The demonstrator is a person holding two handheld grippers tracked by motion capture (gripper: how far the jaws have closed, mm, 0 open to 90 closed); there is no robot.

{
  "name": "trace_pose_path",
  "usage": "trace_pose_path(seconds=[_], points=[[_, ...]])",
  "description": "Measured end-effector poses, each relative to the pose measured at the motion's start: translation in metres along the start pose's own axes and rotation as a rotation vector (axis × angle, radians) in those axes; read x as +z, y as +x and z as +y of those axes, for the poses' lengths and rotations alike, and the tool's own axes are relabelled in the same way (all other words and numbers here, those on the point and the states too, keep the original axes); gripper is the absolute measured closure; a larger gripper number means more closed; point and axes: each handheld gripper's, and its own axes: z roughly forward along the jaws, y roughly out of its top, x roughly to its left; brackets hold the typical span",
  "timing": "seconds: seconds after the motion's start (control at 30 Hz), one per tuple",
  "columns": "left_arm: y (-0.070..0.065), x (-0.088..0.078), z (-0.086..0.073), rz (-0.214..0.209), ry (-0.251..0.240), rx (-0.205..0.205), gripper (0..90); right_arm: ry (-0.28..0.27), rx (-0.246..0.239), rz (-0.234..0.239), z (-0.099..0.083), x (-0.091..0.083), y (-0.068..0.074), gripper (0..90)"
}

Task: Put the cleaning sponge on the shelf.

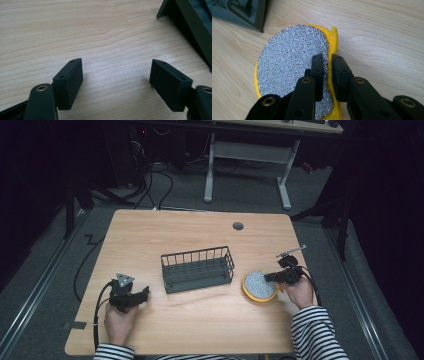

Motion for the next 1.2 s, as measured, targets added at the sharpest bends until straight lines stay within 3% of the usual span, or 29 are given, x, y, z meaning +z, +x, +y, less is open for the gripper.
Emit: trace_pose_path(seconds=[0.7, 0.93, 1.2], points=[[-0.001, 0.000, 0.000, 0.005, 0.002, 0.007, 27.4, -0.107, -0.004, 0.005, -0.004, -0.040, 0.001, 81.3], [-0.001, 0.000, 0.000, 0.004, 0.002, 0.006, 27.4, -0.150, -0.038, -0.005, 0.006, -0.063, 0.006, 81.2], [-0.001, 0.000, 0.000, 0.005, 0.002, 0.006, 27.4, -0.191, -0.060, 0.005, 0.018, -0.077, 0.012, 81.3]])
